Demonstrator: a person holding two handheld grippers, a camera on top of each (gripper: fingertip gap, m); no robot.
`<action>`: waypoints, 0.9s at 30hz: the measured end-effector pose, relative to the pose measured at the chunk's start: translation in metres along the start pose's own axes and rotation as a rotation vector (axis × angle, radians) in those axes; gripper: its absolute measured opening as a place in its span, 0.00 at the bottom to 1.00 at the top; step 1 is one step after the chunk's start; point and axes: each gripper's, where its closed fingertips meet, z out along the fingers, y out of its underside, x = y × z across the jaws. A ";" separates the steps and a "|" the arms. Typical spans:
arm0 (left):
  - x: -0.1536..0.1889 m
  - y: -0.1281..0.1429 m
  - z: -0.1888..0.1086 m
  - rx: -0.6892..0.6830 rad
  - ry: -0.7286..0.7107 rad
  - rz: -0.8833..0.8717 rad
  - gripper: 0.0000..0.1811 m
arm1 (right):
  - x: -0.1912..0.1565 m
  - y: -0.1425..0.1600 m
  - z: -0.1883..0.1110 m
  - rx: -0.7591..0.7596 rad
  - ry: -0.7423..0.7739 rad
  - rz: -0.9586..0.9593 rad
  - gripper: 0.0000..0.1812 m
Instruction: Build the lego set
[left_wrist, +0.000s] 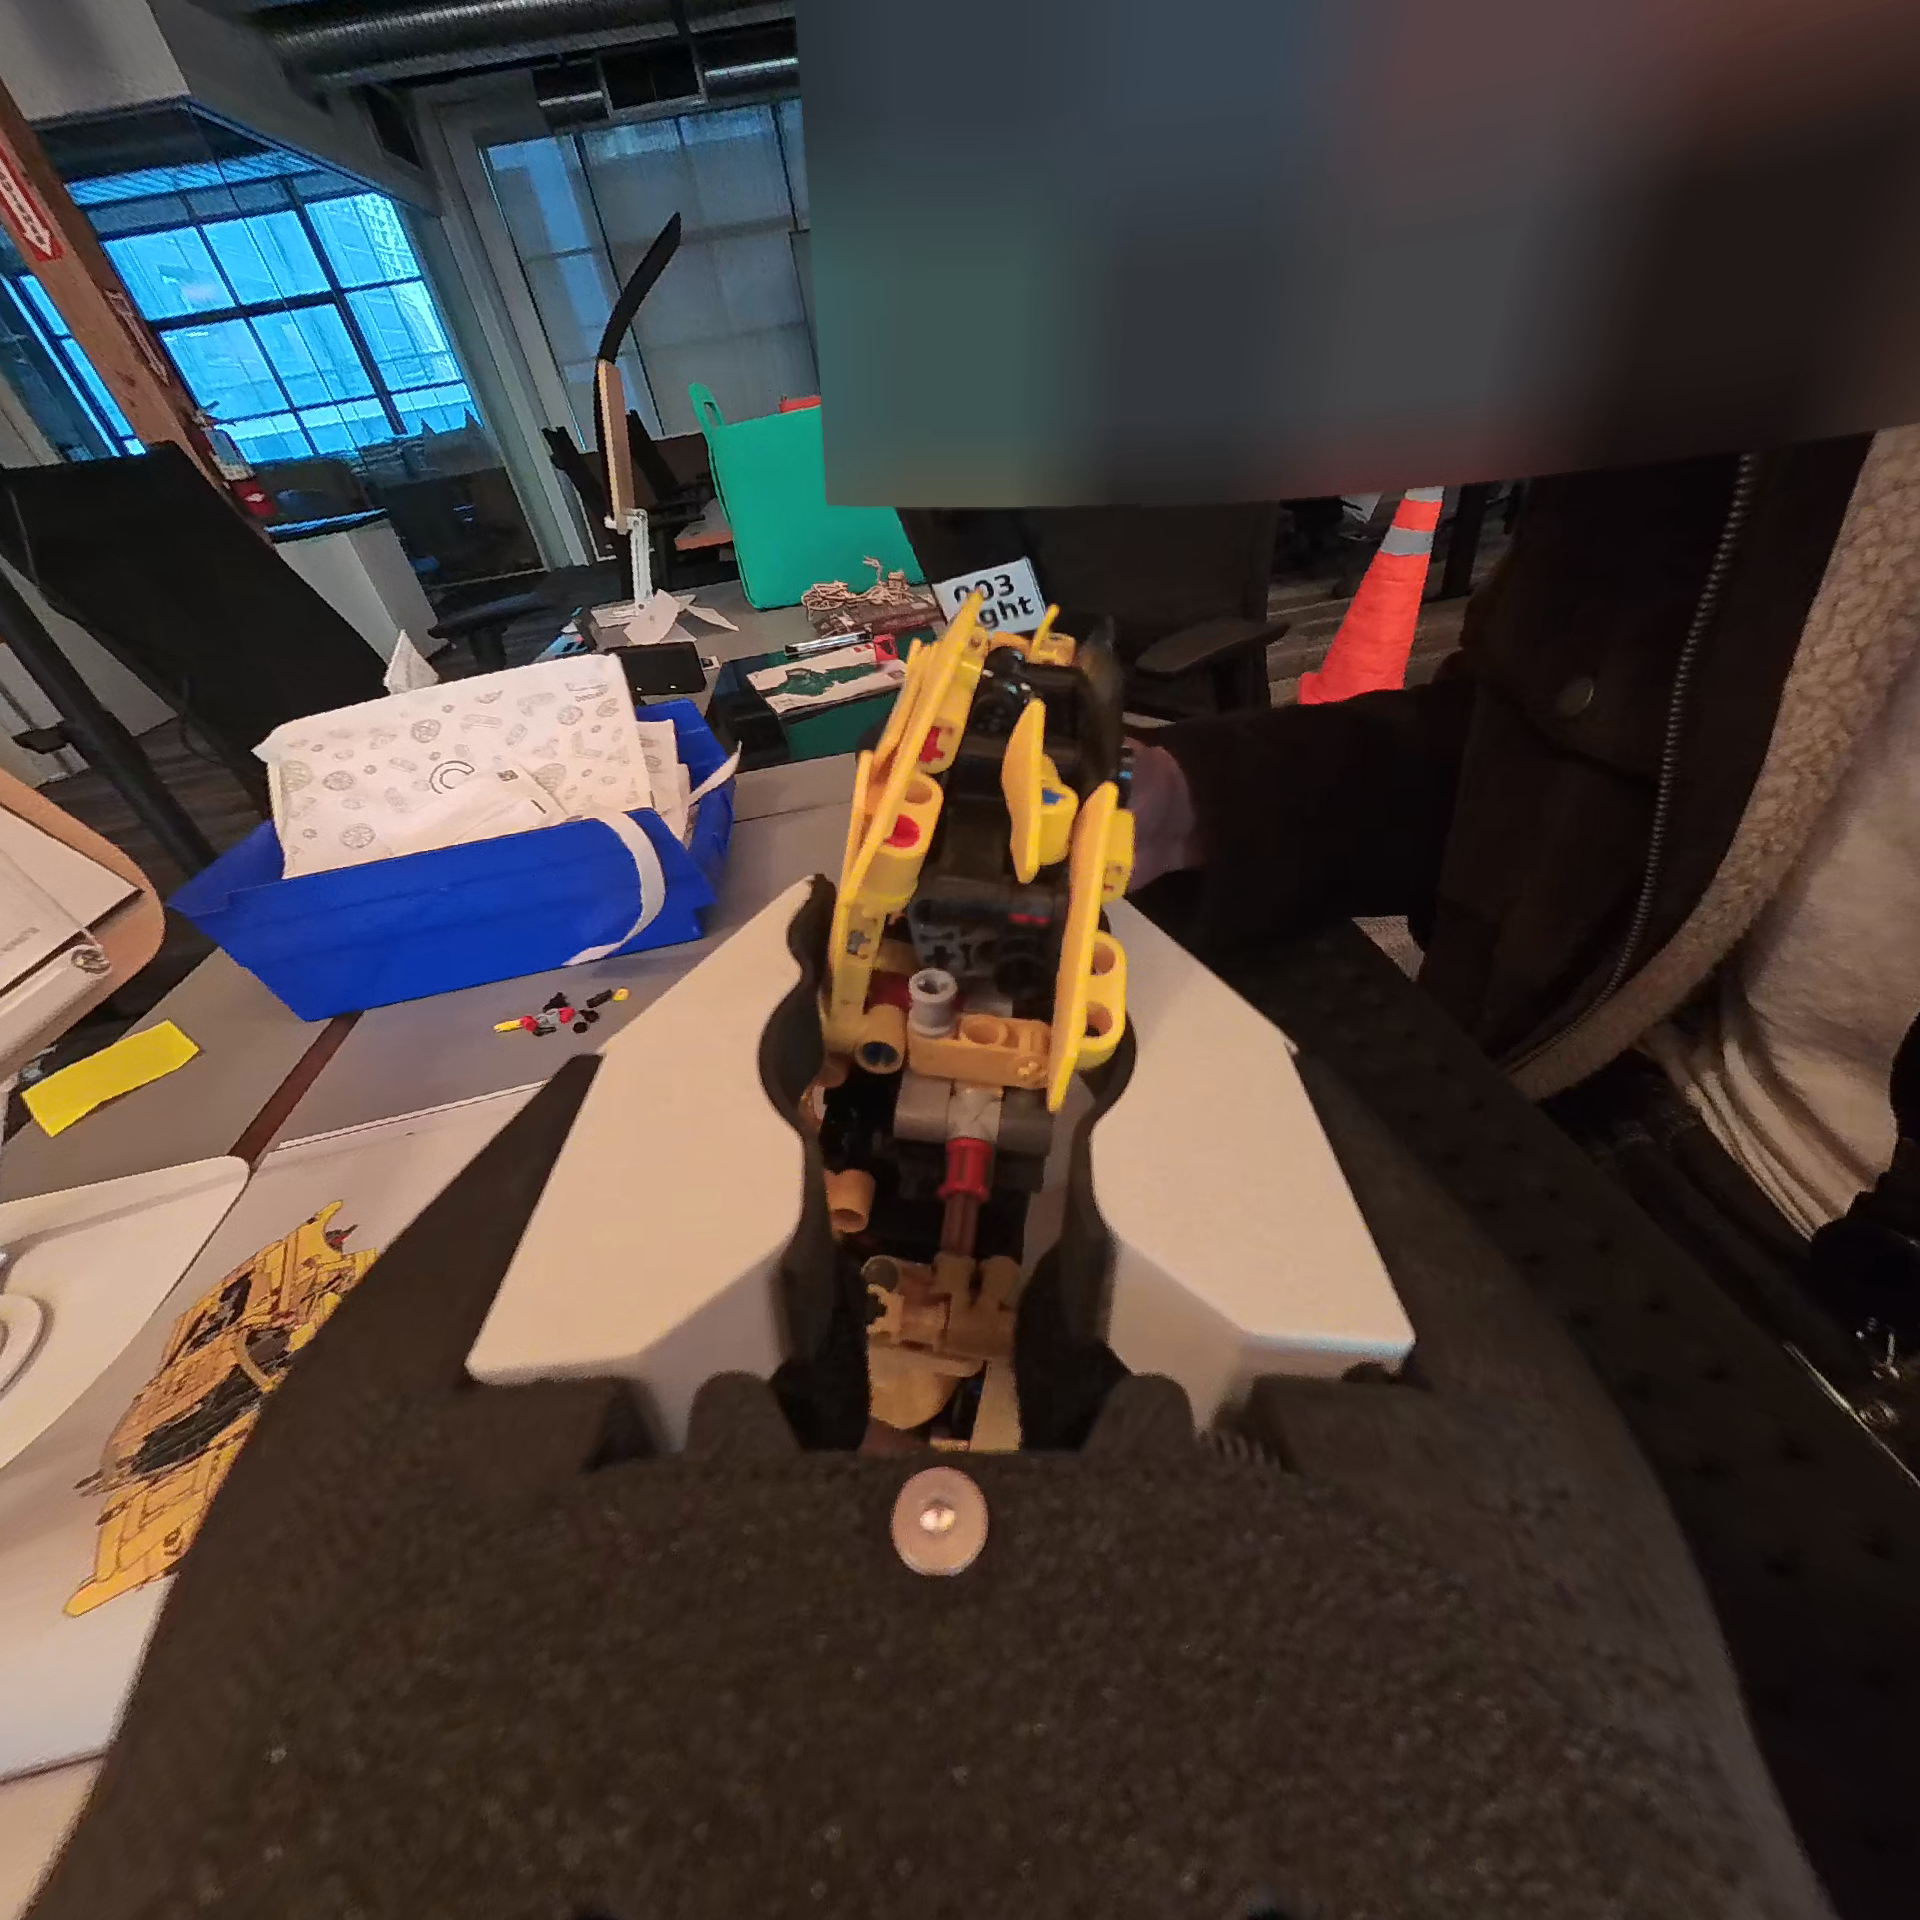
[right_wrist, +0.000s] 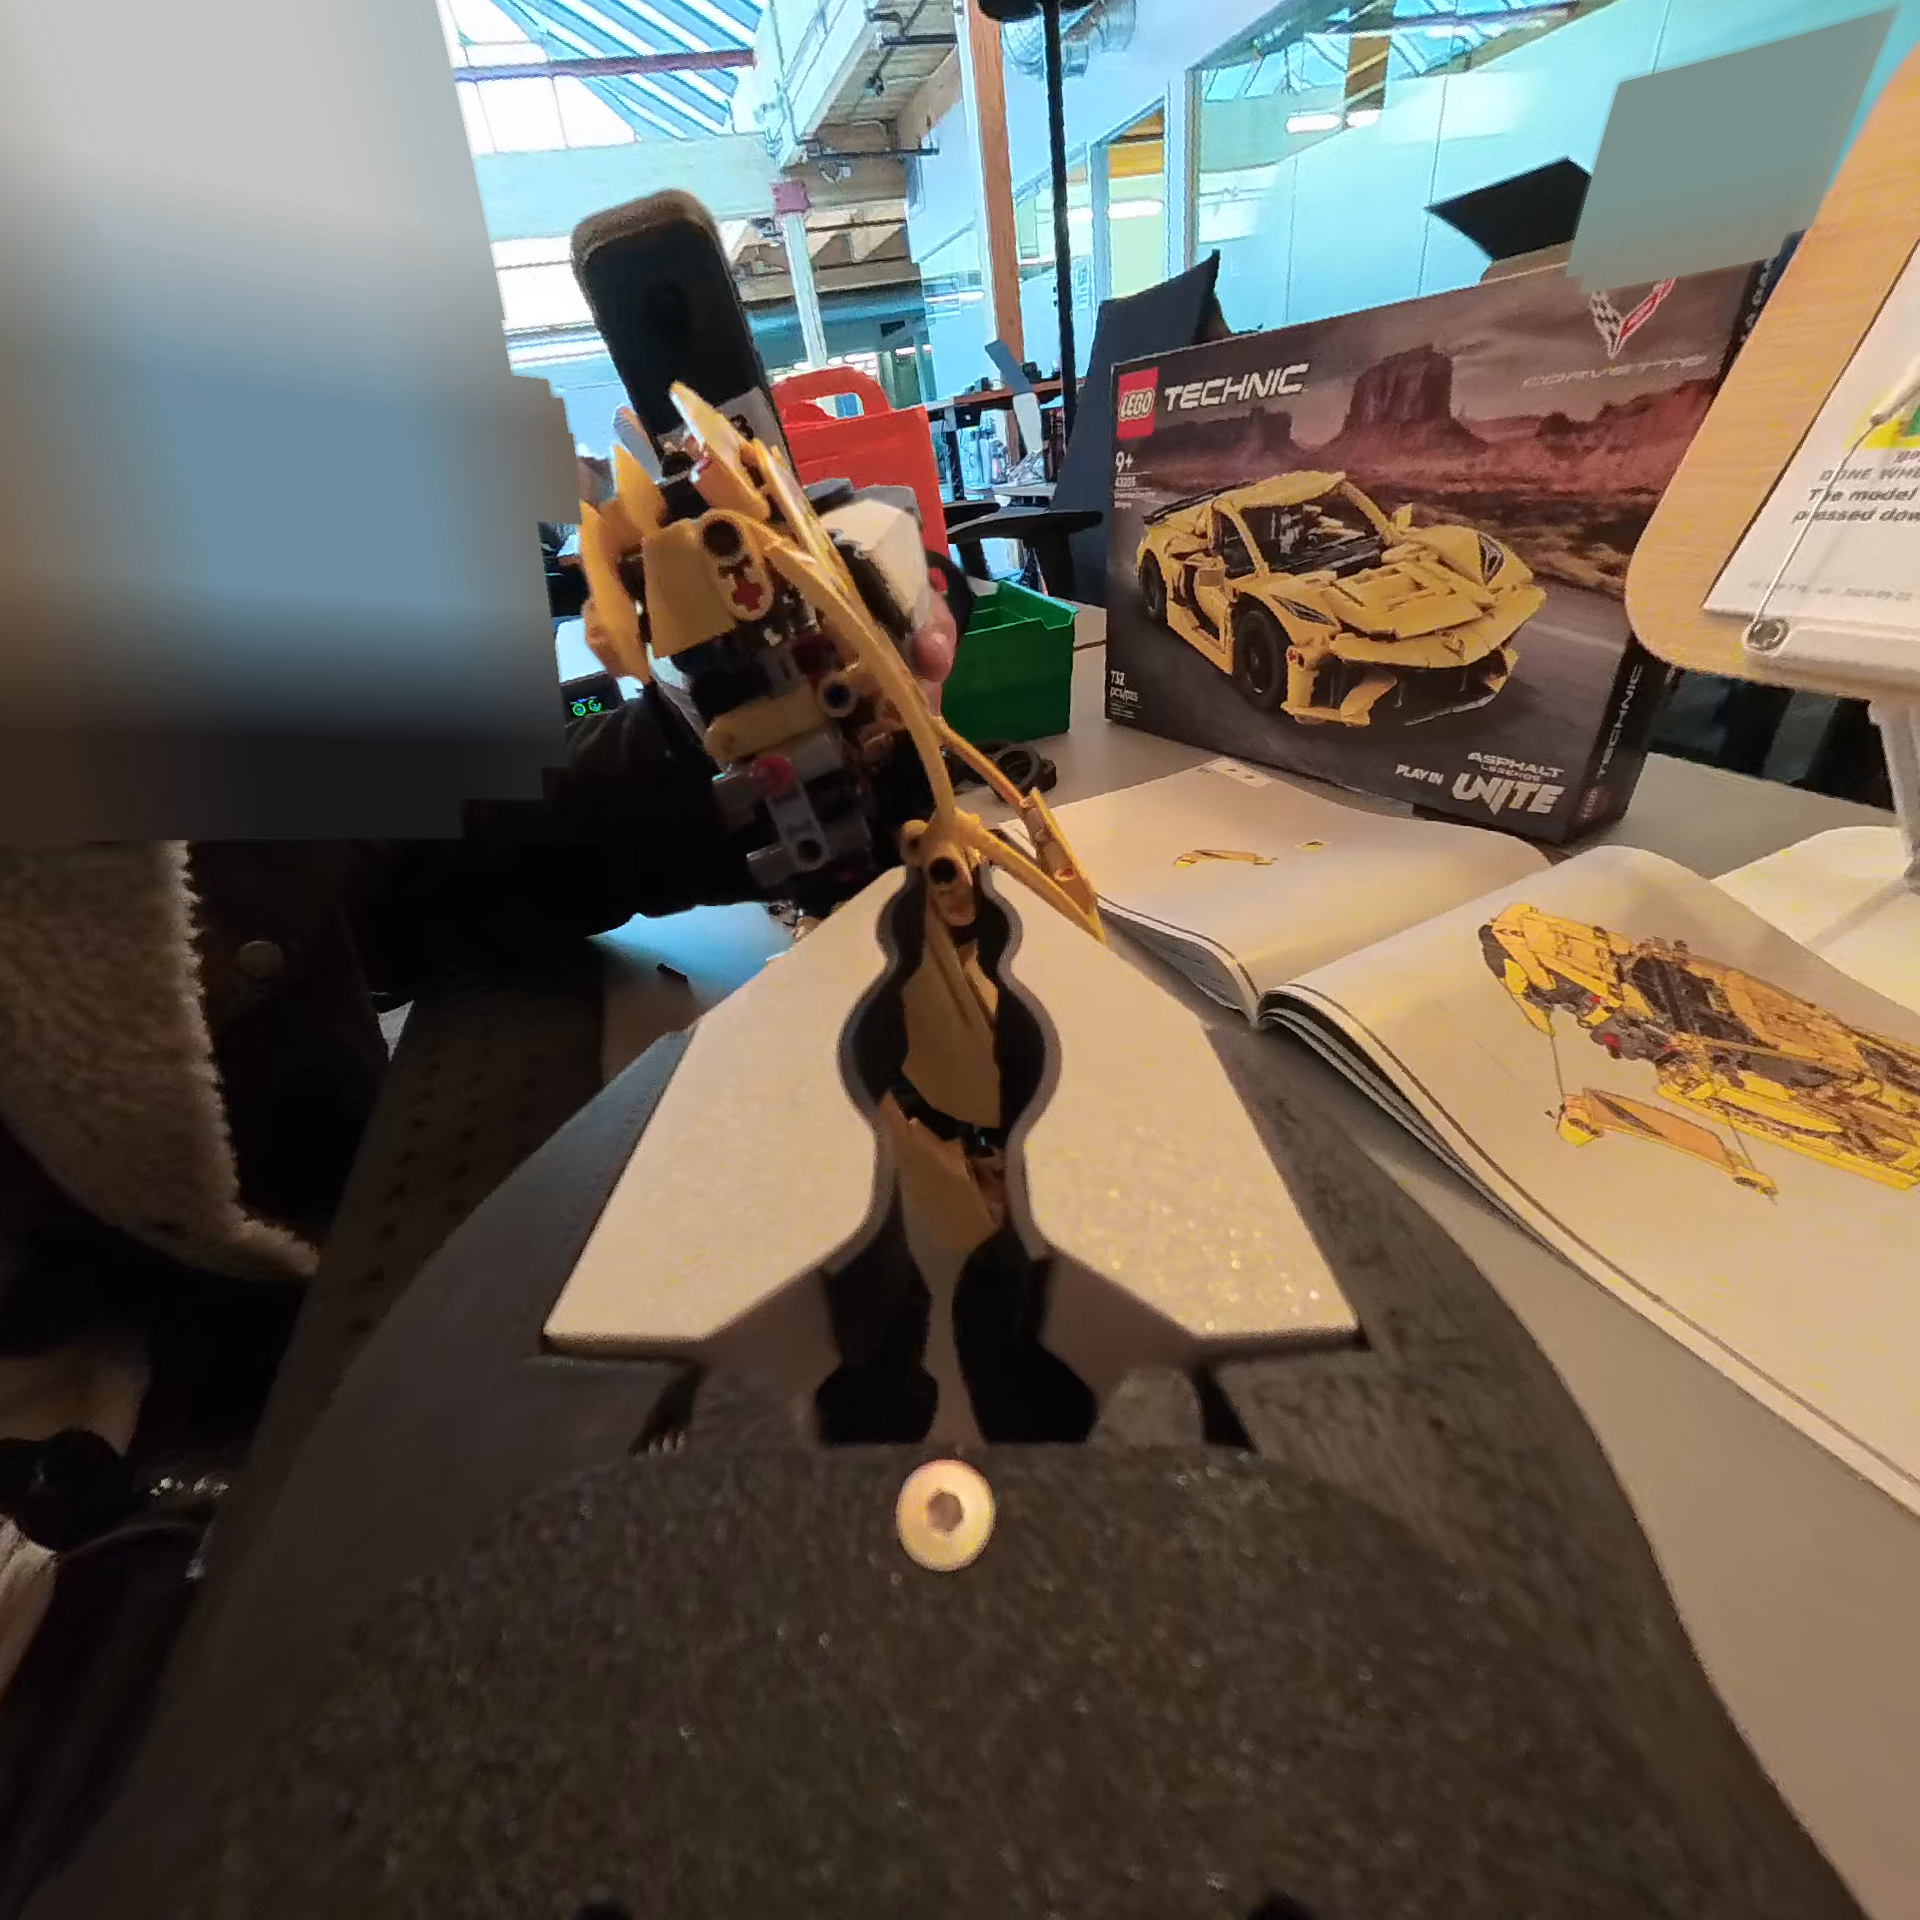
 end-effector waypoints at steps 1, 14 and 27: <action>0.000 0.000 0.000 0.002 0.001 0.001 0.25 | 0.000 0.000 0.001 -0.006 -0.007 0.032 0.04; -0.003 0.001 0.001 -0.019 0.001 0.006 0.25 | 0.000 0.003 -0.001 -0.038 -0.027 0.023 0.00; 0.003 0.002 0.000 -0.022 0.029 0.017 0.25 | 0.001 0.002 -0.017 -0.075 -0.053 0.043 0.00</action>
